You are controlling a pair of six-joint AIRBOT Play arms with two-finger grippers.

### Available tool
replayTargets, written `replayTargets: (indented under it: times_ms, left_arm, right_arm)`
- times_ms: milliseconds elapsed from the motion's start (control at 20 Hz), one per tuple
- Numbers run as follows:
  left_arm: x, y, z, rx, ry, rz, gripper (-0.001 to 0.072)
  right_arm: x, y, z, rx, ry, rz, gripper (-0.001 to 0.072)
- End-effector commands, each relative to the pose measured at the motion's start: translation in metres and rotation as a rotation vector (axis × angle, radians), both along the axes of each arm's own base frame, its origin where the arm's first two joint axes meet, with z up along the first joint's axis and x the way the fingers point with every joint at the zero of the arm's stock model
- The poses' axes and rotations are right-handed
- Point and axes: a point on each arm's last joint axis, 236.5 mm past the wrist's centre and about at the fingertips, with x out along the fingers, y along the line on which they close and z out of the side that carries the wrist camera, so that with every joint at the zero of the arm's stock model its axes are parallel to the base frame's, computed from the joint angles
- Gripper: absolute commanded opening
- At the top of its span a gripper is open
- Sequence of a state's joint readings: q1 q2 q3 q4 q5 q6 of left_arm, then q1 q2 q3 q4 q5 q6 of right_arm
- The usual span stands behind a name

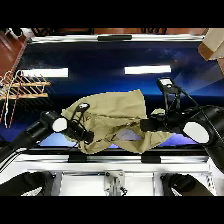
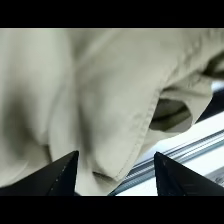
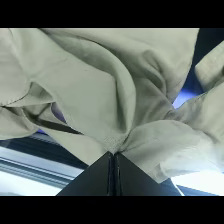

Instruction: Fold the shirts.

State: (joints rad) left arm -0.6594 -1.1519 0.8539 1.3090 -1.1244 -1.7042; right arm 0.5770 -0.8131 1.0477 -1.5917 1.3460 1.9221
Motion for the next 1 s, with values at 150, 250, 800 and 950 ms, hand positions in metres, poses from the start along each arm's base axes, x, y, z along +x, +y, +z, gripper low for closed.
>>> replayTargets:
  times_ms: [150,250,800,950]
  left_arm:
    - [-0.007,0.004,-0.025,0.097,-0.011,-0.199,0.0581]
    - [0.002,-0.004,-0.024,0.072,-0.055,-0.191,0.0581]
    - [-0.009,0.001,-0.035,0.127,-0.031,-0.285,0.0044]
    - [-0.002,0.020,-0.024,0.217,-0.043,-0.315,0.0042]
  right_arm:
    - [0.001,0.003,0.001,0.011,-0.004,0.003,0.0053]
    - [0.002,0.004,0.001,0.014,-0.008,0.002,0.0053]
    - [0.001,0.004,0.001,0.018,-0.004,0.003,0.0053]
    - [0.001,0.004,0.001,0.016,-0.005,0.005,0.0053]
